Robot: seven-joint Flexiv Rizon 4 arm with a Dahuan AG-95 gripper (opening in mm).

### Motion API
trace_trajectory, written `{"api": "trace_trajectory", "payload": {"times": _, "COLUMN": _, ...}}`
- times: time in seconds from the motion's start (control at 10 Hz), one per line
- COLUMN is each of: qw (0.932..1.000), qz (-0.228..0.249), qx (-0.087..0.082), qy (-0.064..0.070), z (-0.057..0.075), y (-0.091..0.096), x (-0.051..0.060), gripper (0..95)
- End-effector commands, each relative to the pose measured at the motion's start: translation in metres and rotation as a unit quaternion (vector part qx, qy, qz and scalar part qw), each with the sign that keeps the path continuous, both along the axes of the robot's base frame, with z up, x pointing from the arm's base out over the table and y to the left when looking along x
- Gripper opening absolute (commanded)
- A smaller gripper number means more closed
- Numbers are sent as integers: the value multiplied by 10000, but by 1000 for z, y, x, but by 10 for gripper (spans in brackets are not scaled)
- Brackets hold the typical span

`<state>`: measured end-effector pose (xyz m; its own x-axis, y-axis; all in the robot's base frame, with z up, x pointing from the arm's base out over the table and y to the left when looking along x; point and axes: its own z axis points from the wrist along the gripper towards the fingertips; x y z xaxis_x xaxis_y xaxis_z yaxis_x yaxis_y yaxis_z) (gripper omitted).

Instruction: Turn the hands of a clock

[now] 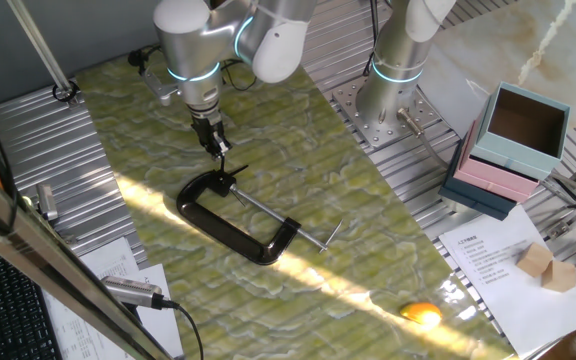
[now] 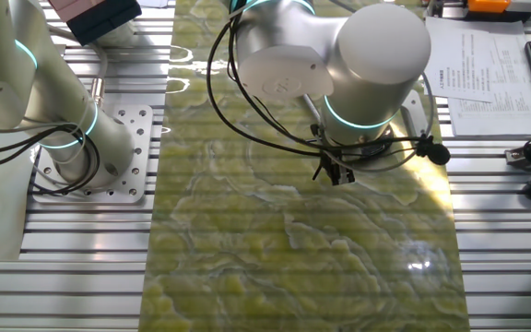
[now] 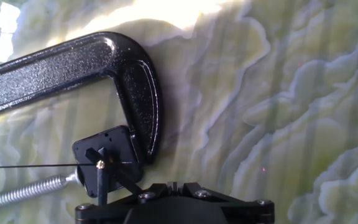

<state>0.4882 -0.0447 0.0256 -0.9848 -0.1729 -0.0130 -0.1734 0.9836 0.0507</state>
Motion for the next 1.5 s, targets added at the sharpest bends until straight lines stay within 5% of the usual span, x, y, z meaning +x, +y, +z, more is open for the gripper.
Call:
{"api": "trace_trajectory", "payload": {"times": 0.1, "qw": 10000, "qz": 5, "qx": -9, "qy": 11, "z": 0, "y": 0, "x": 0, "gripper": 0}}
{"api": "trace_trajectory", "payload": {"times": 0.7, "qw": 10000, "qz": -39, "qx": -63, "qy": 36, "z": 0, "y": 0, "x": 0, "gripper": 0}}
{"api": "trace_trajectory", "payload": {"times": 1.0, "qw": 9993, "qz": -39, "qx": -350, "qy": 125, "z": 0, "y": 0, "x": 0, "gripper": 0}}
{"api": "trace_trajectory", "payload": {"times": 1.5, "qw": 9991, "qz": 247, "qx": -302, "qy": 189, "z": 0, "y": 0, "x": 0, "gripper": 0}}
